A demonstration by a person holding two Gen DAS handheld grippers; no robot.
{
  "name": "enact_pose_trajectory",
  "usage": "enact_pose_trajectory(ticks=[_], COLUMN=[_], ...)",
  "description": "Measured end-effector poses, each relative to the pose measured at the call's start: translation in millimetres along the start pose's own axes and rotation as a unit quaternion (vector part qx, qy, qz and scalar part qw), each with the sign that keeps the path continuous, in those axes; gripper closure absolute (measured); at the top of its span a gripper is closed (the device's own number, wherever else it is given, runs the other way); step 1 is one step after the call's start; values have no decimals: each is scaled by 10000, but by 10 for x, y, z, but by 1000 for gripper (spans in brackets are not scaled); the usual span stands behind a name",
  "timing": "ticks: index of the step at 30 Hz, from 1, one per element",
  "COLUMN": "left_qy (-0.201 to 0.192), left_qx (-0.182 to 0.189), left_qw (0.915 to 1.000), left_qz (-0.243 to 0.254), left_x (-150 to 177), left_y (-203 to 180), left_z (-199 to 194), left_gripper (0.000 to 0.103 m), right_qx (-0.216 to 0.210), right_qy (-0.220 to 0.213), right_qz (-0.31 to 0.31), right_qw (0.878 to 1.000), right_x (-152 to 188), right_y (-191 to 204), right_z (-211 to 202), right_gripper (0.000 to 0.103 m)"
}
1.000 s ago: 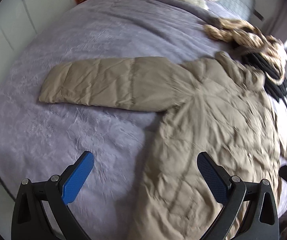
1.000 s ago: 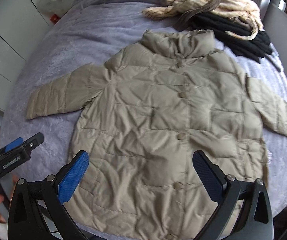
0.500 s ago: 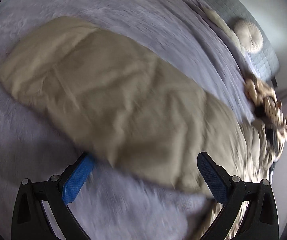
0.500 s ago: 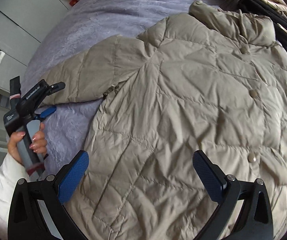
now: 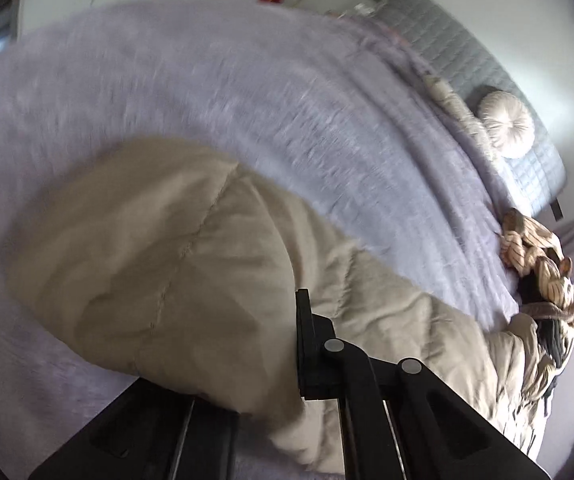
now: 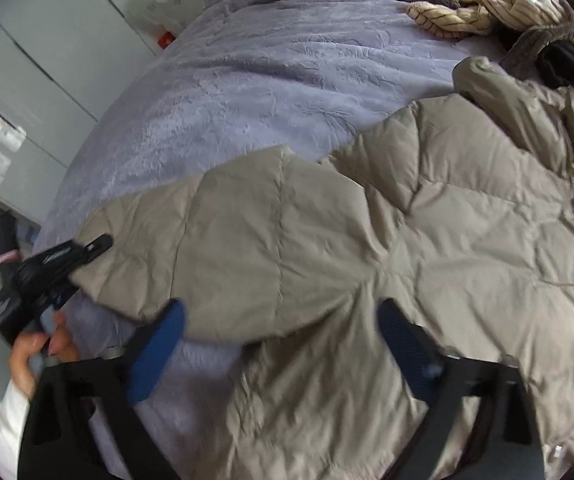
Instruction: Fold large clothes
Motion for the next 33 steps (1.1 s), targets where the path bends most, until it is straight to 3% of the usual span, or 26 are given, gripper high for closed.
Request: enact_pose_trajectory(ticks=[1,2,7,12,15,17,19,22,25,27,31,32,33], left_qy=[-74,-138,-360,-387,-261,-147,-19,331,801,1084,1388,1403,1404], left_qx=[78,155,604,1156,1561,1729,1854,1984,1761,1429,819,708,649], left_qw=[9999,9997,9952,9795,9636,9536,9385,9157,8863,8685,8400,8366,8339], left_qz=[79,141,674,1607,2156,2460,2911,3480,4207,4621,5180,5248,5299], left_x=[-51,-80,-224,2,247,466,794,1326,2090,2526,3122,3184,3224], left_y=[-92,-159,-673,-1596,-2312,-2740,-3201,-3758,-4228,-4313,-4234,-4149,-4110], left_z=[-85,-155,-532,-779,-848,-860,-811,-633,-214,86,435,486,488], left_gripper=[95,95,95,95,95,96,95,95,95,95,95,93,74], right_qx=[-107,-224,-324,-563,-963,-1013,-921,-451,130,490,783,800,805], right_qy=[111,292,523,863,875,737,569,261,131,129,250,263,258], right_qz=[113,292,504,641,856,926,982,1134,1428,1637,1952,2004,2035], right_qw=[9998,9989,9968,9926,9878,9878,9893,9922,9896,9852,9773,9761,9754], right_x=[-1,13,96,151,164,166,159,183,299,422,633,667,680], right_y=[6,-2,-10,-75,-149,-331,-581,-1209,-1957,-2435,-3015,-3108,-3173], right_z=[90,201,512,709,512,252,-9,-419,-728,-866,-974,-984,-997], right_gripper=[60,90,94,94,94,94,94,94,94,94,94,94,94])
Point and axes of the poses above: each gripper's, at about its wrist camera, not at the fingertips, and z roughly the way its jaws point, y to its left, x to its underside, the point moved 10 cm from there along z, roughly the way its jaws point, and after that the axes turned 6 degrees about x, right-handed, at the moved point
